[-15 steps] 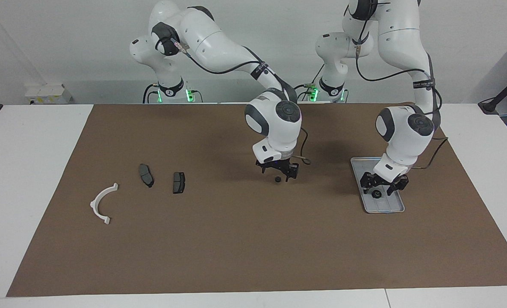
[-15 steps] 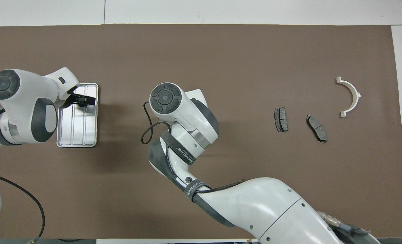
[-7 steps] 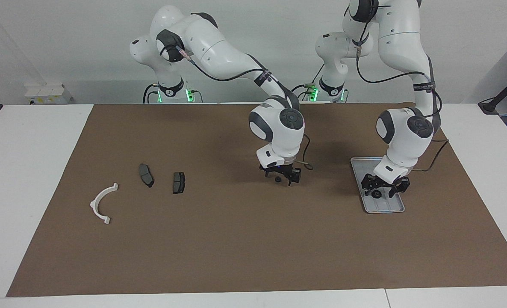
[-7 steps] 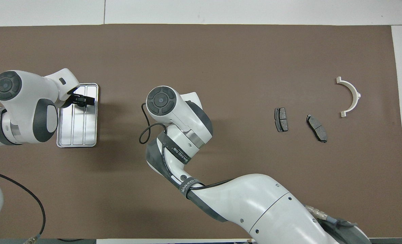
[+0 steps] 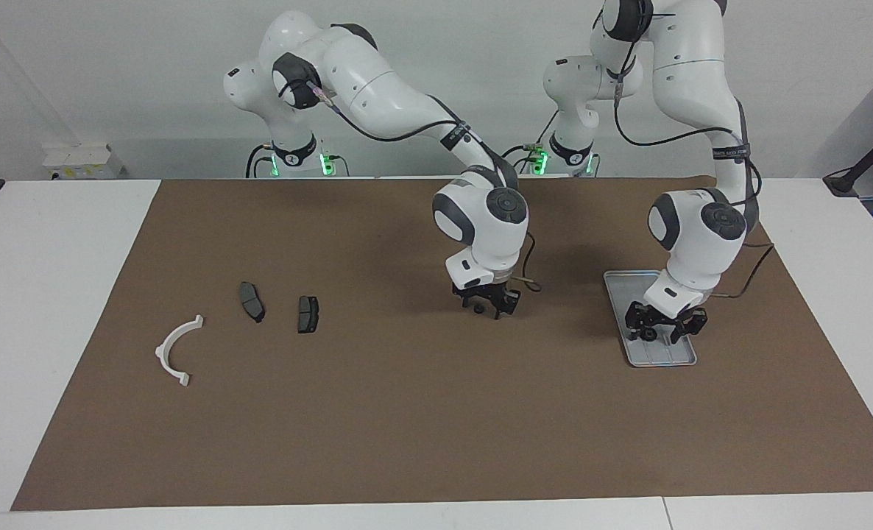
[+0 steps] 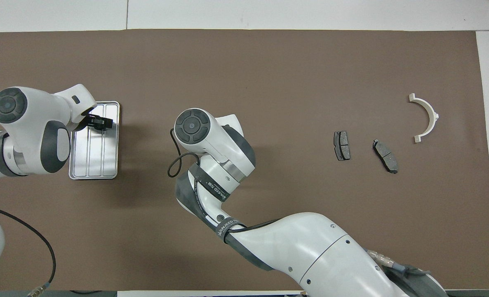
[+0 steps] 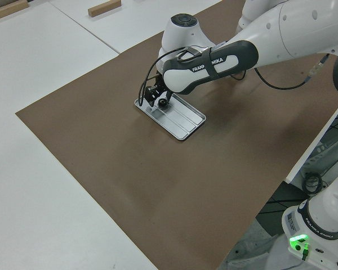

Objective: Place bearing gear from tray to pile

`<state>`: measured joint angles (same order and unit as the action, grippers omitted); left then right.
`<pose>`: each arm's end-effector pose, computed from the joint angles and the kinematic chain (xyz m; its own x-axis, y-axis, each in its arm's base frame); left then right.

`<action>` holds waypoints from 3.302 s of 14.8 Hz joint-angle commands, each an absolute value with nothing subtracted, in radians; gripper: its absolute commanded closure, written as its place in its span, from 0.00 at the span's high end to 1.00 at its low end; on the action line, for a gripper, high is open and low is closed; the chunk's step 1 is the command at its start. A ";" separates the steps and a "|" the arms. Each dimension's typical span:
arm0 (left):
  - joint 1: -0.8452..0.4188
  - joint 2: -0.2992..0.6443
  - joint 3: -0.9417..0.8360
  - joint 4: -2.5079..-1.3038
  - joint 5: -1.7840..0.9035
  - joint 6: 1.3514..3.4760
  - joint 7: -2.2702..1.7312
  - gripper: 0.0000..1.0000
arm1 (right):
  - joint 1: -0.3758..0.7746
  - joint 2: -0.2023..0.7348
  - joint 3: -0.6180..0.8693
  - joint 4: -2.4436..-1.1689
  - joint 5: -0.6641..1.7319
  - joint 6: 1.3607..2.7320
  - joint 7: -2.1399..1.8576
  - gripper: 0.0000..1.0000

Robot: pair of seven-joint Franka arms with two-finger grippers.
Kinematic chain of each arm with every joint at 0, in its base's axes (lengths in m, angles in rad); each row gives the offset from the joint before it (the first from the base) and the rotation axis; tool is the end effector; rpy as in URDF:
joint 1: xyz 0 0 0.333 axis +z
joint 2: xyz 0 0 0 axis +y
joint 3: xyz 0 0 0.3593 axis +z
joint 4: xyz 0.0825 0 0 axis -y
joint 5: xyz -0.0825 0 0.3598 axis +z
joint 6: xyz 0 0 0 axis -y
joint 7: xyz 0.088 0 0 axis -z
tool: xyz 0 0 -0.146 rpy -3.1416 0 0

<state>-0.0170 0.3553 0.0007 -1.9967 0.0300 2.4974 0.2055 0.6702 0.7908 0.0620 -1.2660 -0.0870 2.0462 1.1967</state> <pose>0.6241 -0.0097 0.3147 0.9602 -0.2432 0.1372 -0.2384 -0.9698 -0.0506 0.5758 0.4912 0.2857 0.9035 -0.4278 0.0272 -0.4283 -0.9034 0.0208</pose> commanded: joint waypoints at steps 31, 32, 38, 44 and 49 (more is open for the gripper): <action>-0.561 0.261 -0.032 -1.747 -0.094 2.055 -0.699 0.00 | -0.047 0.584 0.063 -1.534 -0.109 2.130 0.045 0.00; -0.569 0.265 -0.032 -1.796 -0.094 2.122 -0.712 0.00 | -0.051 0.598 0.063 -1.535 -0.110 2.158 0.028 0.00; -0.586 0.337 -0.031 -1.904 -0.094 2.330 -0.727 0.00 | -0.061 0.646 0.063 -1.540 -0.110 2.243 0.020 0.00; -0.618 0.388 -0.026 -1.879 -0.094 2.381 -0.769 0.00 | -0.049 0.609 0.061 -1.539 -0.109 2.180 0.029 1.00; -0.601 0.402 -0.021 -1.881 -0.065 2.420 -0.762 0.00 | 0.008 0.444 0.061 -1.523 -0.112 1.953 0.029 1.00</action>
